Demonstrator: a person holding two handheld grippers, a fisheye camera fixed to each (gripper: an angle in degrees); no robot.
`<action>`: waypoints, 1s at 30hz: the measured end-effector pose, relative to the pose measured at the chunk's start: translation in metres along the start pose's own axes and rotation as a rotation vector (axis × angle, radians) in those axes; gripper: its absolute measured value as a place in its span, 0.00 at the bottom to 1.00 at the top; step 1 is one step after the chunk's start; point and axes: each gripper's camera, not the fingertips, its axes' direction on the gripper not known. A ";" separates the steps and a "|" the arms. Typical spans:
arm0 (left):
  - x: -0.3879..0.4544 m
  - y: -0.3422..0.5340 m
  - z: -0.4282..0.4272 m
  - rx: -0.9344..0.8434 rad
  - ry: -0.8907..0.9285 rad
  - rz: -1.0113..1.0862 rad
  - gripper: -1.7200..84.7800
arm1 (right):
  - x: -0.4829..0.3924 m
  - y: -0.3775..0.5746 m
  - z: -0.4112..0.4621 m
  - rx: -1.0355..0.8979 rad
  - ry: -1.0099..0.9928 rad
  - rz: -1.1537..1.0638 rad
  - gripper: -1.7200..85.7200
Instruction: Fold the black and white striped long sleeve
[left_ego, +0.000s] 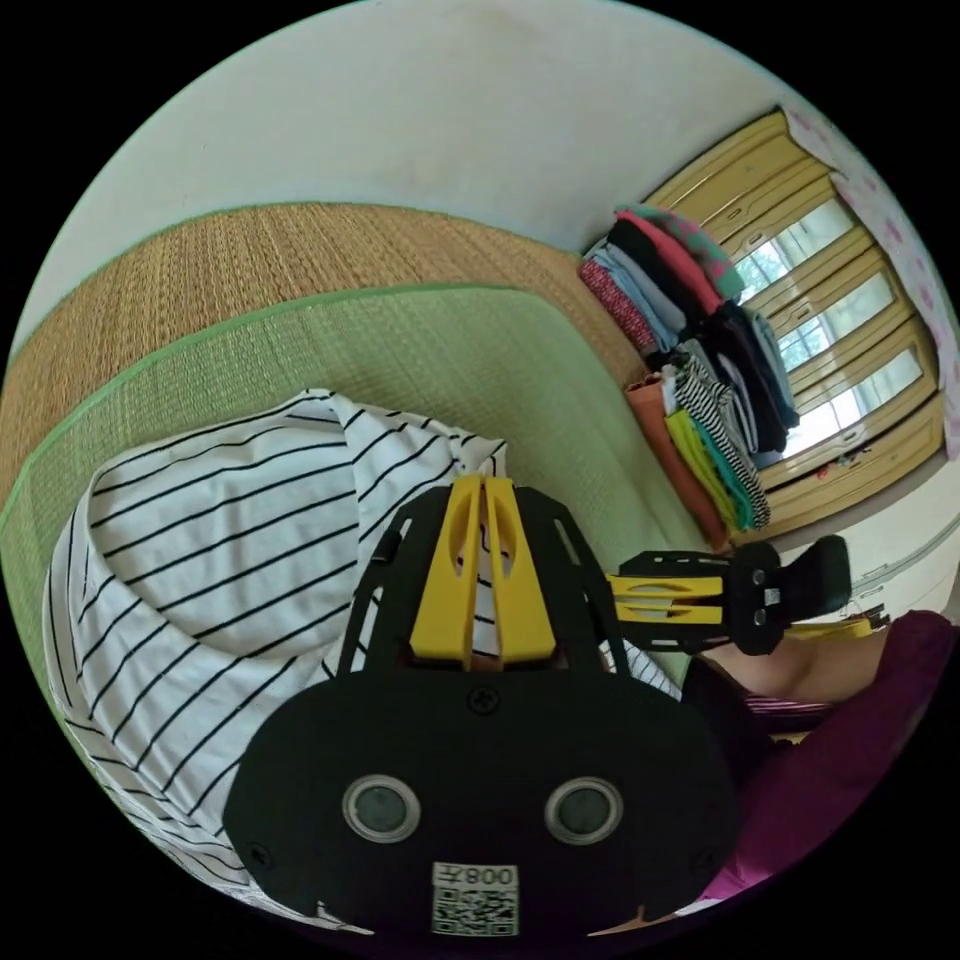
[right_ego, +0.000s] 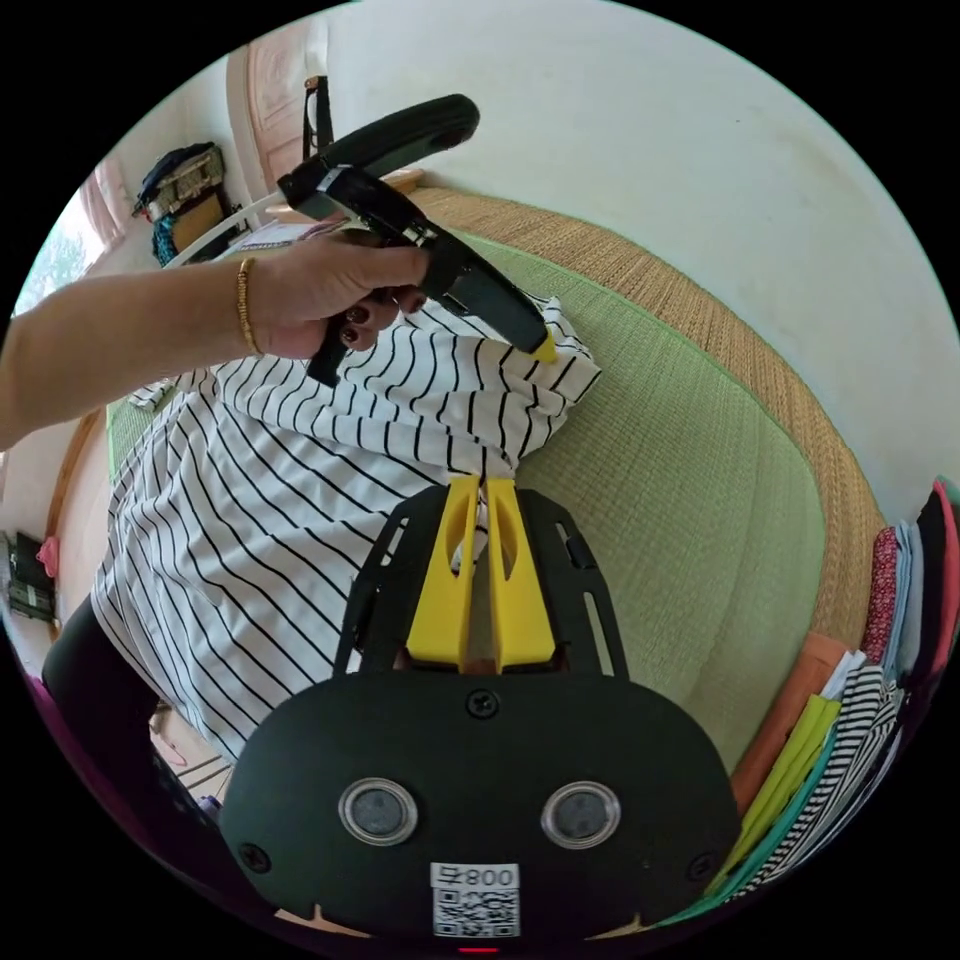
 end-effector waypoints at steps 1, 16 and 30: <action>0.003 0.003 -0.005 0.044 0.034 -0.008 0.03 | 0.001 0.004 -0.004 0.013 -0.002 0.012 0.03; 0.001 -0.005 0.107 -0.009 0.099 -0.109 0.02 | 0.060 0.116 0.000 0.079 -0.191 0.351 0.03; 0.029 0.015 0.062 0.084 0.128 -0.029 0.06 | 0.062 0.125 -0.035 0.155 -0.217 0.308 0.02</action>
